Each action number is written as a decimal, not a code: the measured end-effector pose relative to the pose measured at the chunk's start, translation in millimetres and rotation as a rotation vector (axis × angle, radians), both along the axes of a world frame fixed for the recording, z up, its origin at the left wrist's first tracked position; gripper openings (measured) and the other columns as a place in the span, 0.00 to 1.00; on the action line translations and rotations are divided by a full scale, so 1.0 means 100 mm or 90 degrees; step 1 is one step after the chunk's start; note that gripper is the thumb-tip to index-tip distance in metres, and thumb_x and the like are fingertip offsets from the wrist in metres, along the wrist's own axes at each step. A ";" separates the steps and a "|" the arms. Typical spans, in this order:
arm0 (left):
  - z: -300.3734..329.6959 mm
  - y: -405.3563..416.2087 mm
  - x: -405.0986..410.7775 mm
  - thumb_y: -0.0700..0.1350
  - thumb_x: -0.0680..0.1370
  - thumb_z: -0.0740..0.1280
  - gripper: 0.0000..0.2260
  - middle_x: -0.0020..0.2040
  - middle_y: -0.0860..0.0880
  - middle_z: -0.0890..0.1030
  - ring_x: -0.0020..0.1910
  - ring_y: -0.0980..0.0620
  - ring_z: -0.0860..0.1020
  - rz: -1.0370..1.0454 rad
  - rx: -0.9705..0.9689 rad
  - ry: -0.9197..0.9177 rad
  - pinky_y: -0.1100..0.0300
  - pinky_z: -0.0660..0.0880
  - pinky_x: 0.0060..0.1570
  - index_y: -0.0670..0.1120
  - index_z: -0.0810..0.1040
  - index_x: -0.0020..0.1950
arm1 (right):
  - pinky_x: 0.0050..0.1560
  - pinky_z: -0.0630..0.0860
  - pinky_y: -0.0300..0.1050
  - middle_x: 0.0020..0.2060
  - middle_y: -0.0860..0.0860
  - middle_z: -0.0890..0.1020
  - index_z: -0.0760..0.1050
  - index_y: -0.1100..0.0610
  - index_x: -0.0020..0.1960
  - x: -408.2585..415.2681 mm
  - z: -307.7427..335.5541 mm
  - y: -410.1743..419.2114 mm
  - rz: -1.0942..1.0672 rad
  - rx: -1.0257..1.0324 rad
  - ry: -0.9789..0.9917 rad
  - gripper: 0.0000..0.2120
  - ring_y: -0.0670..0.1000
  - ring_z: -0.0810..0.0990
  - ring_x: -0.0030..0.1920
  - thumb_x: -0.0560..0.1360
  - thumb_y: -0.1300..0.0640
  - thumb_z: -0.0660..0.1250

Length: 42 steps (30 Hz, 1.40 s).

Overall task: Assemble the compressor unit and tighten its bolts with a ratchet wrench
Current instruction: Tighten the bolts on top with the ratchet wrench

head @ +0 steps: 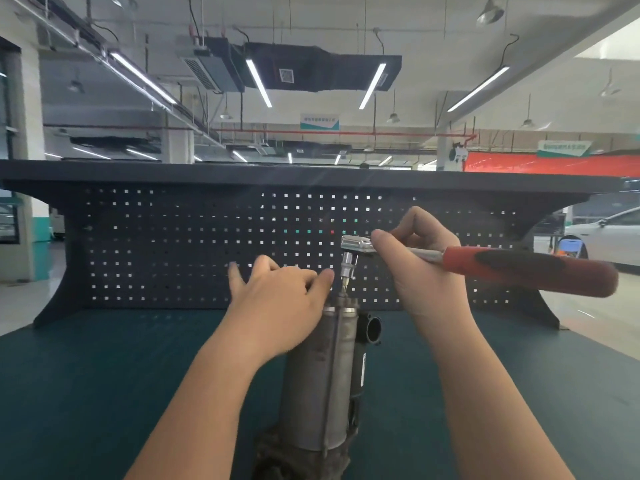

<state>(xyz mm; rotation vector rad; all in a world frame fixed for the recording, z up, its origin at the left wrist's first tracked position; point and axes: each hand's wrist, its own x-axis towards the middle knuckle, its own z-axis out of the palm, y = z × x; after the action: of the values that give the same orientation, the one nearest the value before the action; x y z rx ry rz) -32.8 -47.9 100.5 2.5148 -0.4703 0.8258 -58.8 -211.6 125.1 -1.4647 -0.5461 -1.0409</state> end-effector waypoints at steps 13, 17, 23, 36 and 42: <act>0.09 -0.06 0.03 0.43 0.80 0.64 0.09 0.42 0.56 0.84 0.42 0.63 0.80 -0.351 -0.130 0.141 0.68 0.73 0.44 0.53 0.83 0.46 | 0.27 0.62 0.35 0.23 0.46 0.65 0.62 0.52 0.31 -0.18 0.04 0.02 -0.119 -0.147 -0.083 0.17 0.42 0.62 0.25 0.73 0.56 0.68; 0.13 -0.15 0.01 0.43 0.78 0.60 0.18 0.46 0.64 0.83 0.47 0.60 0.80 -0.346 -0.056 0.130 0.60 0.75 0.50 0.63 0.84 0.46 | 0.26 0.60 0.31 0.24 0.48 0.64 0.61 0.59 0.32 -0.16 0.06 -0.08 -0.092 -0.134 -0.088 0.18 0.42 0.61 0.26 0.72 0.60 0.68; 0.13 -0.08 0.04 0.51 0.75 0.54 0.19 0.51 0.61 0.85 0.52 0.64 0.81 -0.369 -0.113 0.252 0.60 0.73 0.52 0.59 0.85 0.50 | 0.25 0.59 0.32 0.25 0.49 0.64 0.61 0.63 0.33 -0.06 0.04 -0.17 -0.049 -0.106 -0.038 0.18 0.43 0.60 0.25 0.74 0.62 0.69; 0.12 -0.10 -0.03 0.42 0.79 0.59 0.17 0.39 0.55 0.86 0.40 0.61 0.83 -0.398 -0.369 0.130 0.70 0.75 0.40 0.48 0.86 0.39 | 0.26 0.61 0.31 0.22 0.43 0.66 0.65 0.56 0.29 -0.02 0.00 0.12 -0.025 0.003 -0.021 0.20 0.41 0.64 0.24 0.72 0.59 0.73; 0.08 -0.12 0.04 0.52 0.72 0.71 0.07 0.42 0.54 0.86 0.43 0.56 0.84 -0.420 -0.327 0.062 0.62 0.79 0.46 0.53 0.85 0.47 | 0.26 0.65 0.41 0.28 0.56 0.73 0.63 0.57 0.33 -0.09 -0.02 0.27 -0.149 -0.066 -0.067 0.19 0.45 0.66 0.24 0.73 0.53 0.70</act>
<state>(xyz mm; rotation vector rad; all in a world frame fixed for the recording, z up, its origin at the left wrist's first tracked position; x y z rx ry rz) -29.2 -60.2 108.3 1.7522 -0.8620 0.4774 -67.8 -184.9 123.1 -1.5981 -0.5182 -1.2959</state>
